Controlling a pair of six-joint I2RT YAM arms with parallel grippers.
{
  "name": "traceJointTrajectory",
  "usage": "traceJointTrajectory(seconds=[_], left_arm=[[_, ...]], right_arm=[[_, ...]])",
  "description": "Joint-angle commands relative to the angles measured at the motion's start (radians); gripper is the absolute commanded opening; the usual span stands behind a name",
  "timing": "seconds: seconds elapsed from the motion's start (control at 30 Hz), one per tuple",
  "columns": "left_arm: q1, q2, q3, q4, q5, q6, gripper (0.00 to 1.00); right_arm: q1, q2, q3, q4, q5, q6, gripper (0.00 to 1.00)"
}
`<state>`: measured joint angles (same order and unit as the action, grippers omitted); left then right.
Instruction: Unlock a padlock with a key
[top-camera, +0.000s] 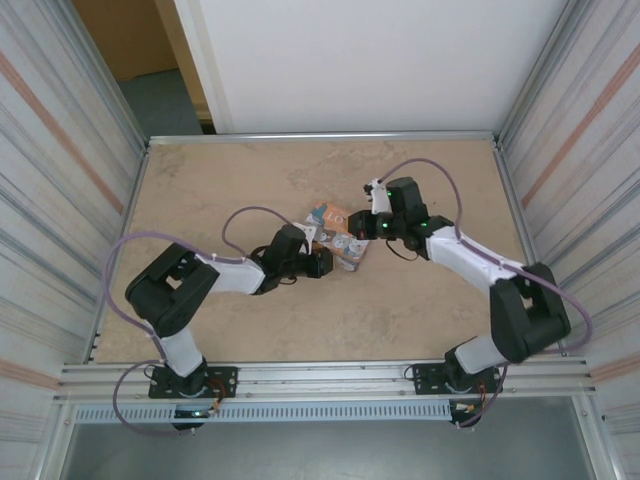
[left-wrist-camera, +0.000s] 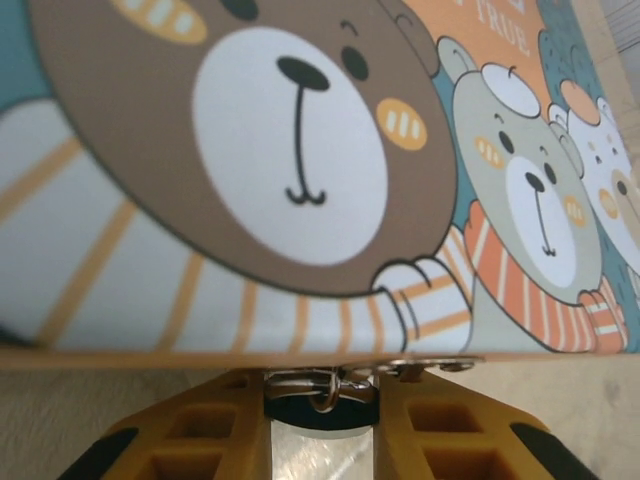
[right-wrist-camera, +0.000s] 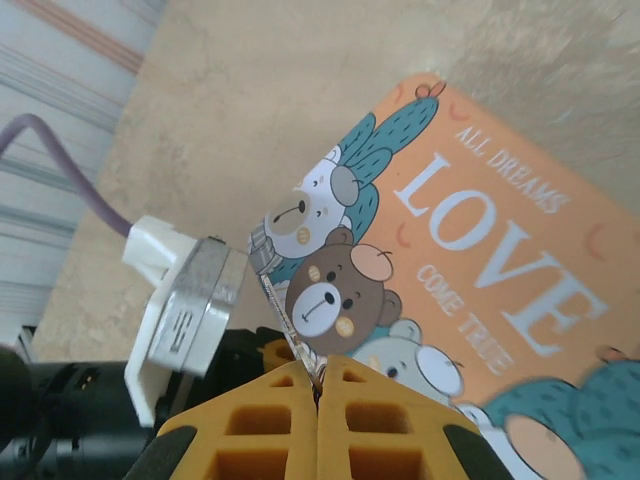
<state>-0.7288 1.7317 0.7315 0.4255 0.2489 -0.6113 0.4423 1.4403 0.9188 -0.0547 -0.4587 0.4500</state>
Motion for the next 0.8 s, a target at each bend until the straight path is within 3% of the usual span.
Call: traceJointTrajectory(seconds=[0.0, 0.2, 0.43, 0.77], left_arm=[[-0.005, -0.081, 0.039, -0.088, 0.046, -0.082, 0.10], [-0.006, -0.128, 0.083, -0.234, 0.072, -0.173, 0.03], [-0.006, -0.162, 0.115, -0.307, 0.098, -0.246, 0.02], [-0.006, -0.180, 0.138, -0.334, 0.125, -0.334, 0.01]], right_arm=[[-0.022, -0.117, -0.066, -0.088, 0.043, -0.080, 0.00], [-0.001, -0.313, -0.193, -0.144, 0.106, -0.123, 0.00], [0.121, -0.491, -0.310, -0.157, 0.247, -0.132, 0.00], [0.337, -0.558, -0.451, -0.056, 0.451, -0.106, 0.00]])
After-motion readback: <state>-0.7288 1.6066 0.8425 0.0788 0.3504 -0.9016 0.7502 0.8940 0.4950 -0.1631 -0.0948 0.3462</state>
